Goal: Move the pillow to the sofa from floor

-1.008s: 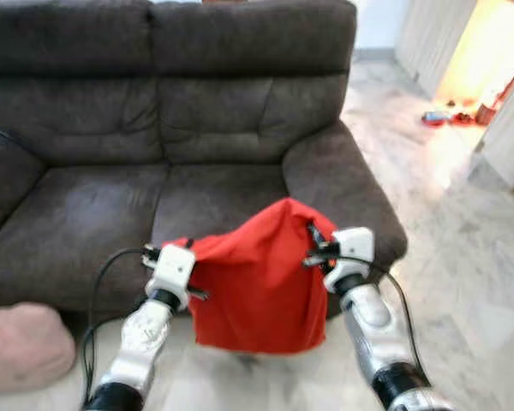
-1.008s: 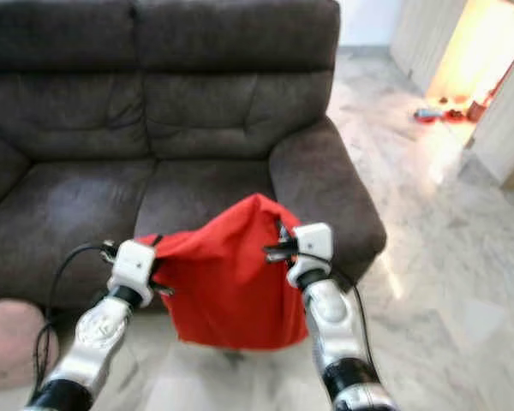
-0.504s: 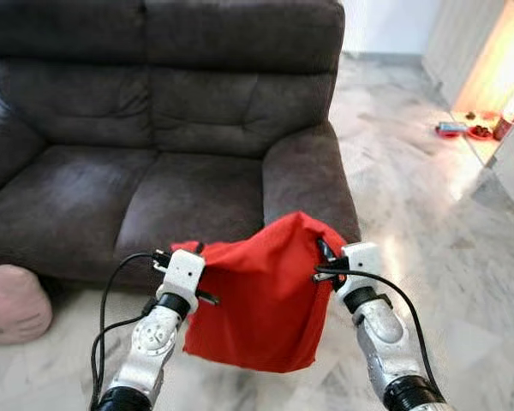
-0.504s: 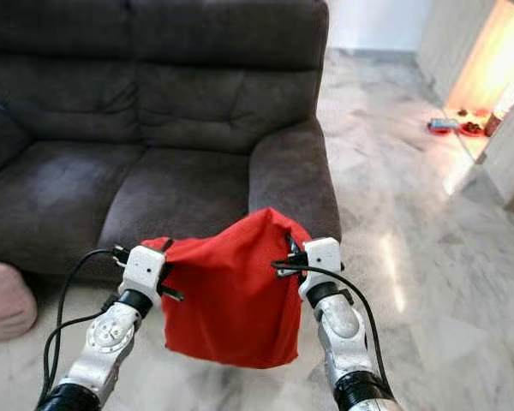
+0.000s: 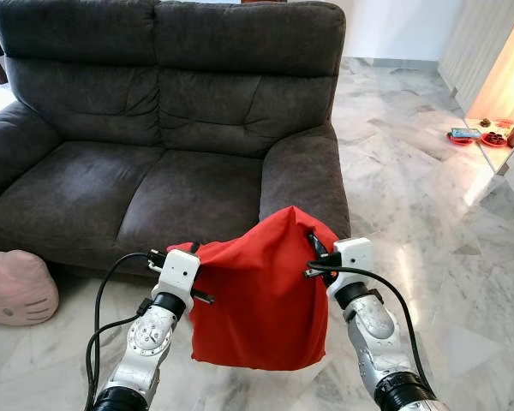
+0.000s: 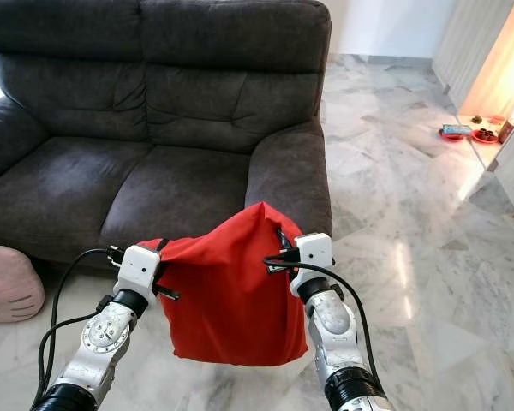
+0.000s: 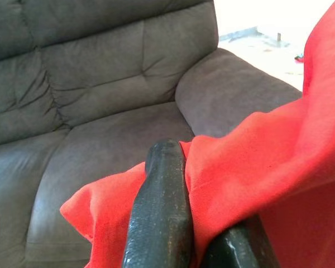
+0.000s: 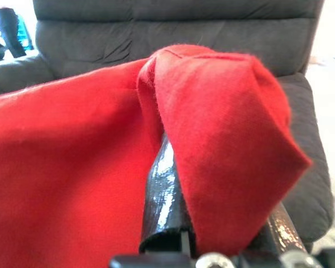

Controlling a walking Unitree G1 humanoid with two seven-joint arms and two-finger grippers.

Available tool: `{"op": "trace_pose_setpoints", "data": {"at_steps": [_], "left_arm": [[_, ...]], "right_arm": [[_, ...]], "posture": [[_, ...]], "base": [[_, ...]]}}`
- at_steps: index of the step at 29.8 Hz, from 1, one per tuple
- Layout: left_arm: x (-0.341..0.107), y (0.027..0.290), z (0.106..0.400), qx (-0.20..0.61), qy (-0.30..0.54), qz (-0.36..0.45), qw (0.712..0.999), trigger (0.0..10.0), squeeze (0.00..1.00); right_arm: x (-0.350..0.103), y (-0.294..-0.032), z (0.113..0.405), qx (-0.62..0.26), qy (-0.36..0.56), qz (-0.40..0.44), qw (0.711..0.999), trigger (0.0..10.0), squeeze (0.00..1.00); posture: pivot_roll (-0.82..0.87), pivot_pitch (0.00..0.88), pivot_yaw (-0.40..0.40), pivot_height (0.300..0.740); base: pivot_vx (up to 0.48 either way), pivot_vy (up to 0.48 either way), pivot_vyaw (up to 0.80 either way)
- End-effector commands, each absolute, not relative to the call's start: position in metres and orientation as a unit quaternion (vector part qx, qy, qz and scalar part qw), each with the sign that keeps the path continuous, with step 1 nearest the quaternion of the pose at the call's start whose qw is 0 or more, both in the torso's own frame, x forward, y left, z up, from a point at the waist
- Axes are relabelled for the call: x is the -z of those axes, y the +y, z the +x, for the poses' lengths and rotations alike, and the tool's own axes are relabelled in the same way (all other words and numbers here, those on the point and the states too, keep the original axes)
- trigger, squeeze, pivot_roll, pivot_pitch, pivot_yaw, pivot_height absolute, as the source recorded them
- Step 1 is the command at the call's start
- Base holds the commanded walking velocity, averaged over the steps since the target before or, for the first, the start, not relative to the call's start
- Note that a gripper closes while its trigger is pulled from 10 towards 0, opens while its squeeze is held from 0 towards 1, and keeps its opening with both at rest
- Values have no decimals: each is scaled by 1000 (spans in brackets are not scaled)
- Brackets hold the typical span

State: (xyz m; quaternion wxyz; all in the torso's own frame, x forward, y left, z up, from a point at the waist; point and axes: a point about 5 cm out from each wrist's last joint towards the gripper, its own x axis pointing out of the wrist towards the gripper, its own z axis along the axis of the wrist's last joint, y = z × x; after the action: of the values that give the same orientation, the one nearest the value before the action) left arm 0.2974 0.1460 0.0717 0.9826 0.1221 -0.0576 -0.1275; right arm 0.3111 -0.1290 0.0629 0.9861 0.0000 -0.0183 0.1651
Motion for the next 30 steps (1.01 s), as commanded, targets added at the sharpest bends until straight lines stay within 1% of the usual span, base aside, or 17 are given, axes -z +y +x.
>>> {"op": "trace_pose_setpoints", "data": {"at_steps": [1,5,6,15,30], "left_arm": [[-88,147,302,116,-96,118,981,10000,0],[-88,147,301,116,-96,116,982,10000,0],[-88,147,302,116,-96,115,982,10000,0],[-87,149,302,105,-88,91,986,10000,0],[-87,149,303,103,-86,92,987,10000,0]], "right_arm": [[-79,-121,317,-184,-58,-8,981,10000,0],[-79,-122,317,-182,-57,-9,982,10000,0],[-79,-124,318,-172,-55,5,984,10000,0],[-78,-126,319,-164,-48,6,985,10000,0],[-80,-124,320,-169,-53,6,984,10000,0]], "posture": [[113,35,-15,740],[113,35,-15,740],[112,35,-15,740],[112,37,-15,740],[112,36,-17,740]], "base": [[0,0,587],[0,0,466],[0,0,0],[0,0,0],[0,330,0]]}}
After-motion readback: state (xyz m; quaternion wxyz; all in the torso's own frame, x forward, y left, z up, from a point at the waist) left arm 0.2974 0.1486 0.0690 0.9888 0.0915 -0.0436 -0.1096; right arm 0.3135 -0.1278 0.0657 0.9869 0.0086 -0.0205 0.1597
